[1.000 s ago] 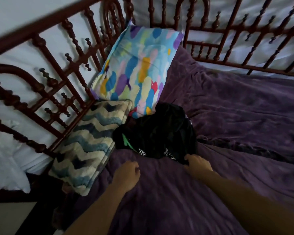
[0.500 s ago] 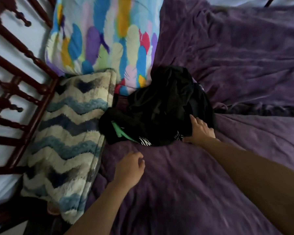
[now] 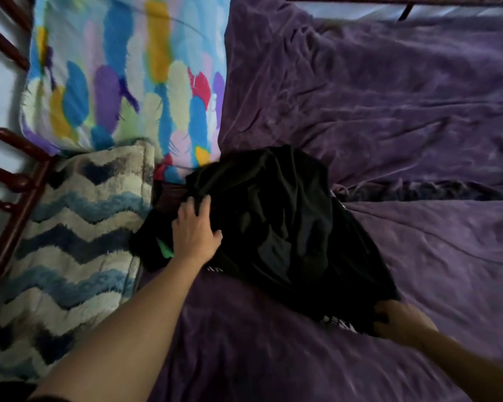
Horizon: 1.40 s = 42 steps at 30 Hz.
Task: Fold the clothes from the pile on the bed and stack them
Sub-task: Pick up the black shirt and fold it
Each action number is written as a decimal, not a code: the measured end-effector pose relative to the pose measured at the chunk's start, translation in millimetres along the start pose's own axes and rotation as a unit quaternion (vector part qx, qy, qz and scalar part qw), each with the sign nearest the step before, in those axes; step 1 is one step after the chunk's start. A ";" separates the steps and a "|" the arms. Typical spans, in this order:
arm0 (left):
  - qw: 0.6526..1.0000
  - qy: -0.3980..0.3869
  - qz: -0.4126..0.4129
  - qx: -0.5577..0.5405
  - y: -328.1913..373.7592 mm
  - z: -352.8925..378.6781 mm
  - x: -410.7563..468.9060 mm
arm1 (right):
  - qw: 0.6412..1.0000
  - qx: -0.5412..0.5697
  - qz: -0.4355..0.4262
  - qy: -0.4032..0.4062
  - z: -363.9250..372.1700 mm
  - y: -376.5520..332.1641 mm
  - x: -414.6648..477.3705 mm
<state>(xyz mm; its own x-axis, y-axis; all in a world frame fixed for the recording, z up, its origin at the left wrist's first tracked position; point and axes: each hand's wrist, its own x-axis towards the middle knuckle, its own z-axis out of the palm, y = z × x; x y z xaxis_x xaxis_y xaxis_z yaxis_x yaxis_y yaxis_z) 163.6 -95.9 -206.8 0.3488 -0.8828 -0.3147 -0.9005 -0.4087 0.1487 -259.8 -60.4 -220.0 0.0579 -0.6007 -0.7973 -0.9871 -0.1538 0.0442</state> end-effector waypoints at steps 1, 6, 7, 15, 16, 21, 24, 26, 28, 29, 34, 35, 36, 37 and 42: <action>0.999 -0.018 -0.037 0.000 -3.0 5.0 6.9 | 0.998 0.012 -0.013 0.057 -10.7 -5.0 5.1; 0.989 -0.111 -0.083 0.047 -10.0 33.0 1.0 | 0.904 0.135 -0.198 0.354 -94.4 -104.7 64.5; 0.993 -0.091 -0.044 0.068 -6.4 40.6 -12.3 | 0.900 0.123 -0.228 0.352 -108.1 -133.5 77.0; 0.984 -0.178 -0.022 -0.008 -18.4 94.0 -161.4 | 0.973 0.022 -0.167 0.159 -88.6 -163.5 103.1; 0.983 -0.180 -0.037 -0.015 -20.1 95.9 -169.2 | 0.973 0.048 -0.147 0.170 -75.3 -140.8 96.9; 0.988 -0.100 -0.076 -0.092 2.0 77.4 -149.3 | 0.990 0.010 -0.013 0.139 -11.5 -23.1 41.2; 0.979 -0.006 -0.090 -0.185 22.0 60.2 -118.7 | 0.996 -0.058 0.033 0.065 13.7 18.6 17.9; 0.981 0.005 -0.047 -0.190 33.3 53.7 -93.7 | 0.997 -0.058 0.041 0.036 15.4 22.2 8.5; 0.992 -0.039 0.021 -0.120 44.8 51.5 -69.1 | 0.996 -0.038 0.020 0.082 6.4 14.0 6.3; 0.993 -0.069 0.051 -0.080 51.3 52.2 -59.3 | 0.989 -0.008 -0.011 0.149 1.5 8.1 8.1; 0.987 -0.062 0.079 -0.126 72.8 64.8 -42.1 | 0.944 0.135 -0.140 0.265 -29.5 -71.4 20.8; 0.983 -0.045 0.074 -0.161 73.7 63.3 -42.8 | 0.959 0.140 -0.130 0.211 -32.1 -85.9 25.2; 0.977 -0.028 0.071 -0.197 73.4 57.8 -43.4 | 0.968 0.153 -0.119 0.160 -32.8 -96.5 28.6; 0.970 -0.010 0.070 -0.235 72.2 48.5 -43.6 | 0.966 0.201 -0.107 0.122 -34.6 -102.9 30.0; 0.933 0.023 0.060 -0.355 72.8 -43.2 -47.8 | 0.762 0.639 -0.043 0.095 -90.7 -93.4 2.5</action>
<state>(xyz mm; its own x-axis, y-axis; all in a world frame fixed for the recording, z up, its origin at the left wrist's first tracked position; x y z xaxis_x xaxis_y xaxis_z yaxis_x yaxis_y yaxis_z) 92.7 -93.5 -140.5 0.2825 -0.9341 -0.2185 -0.5408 -0.3432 0.7680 -154.0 -118.7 -171.4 0.0318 -0.7529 -0.6574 -0.3114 0.6175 -0.7223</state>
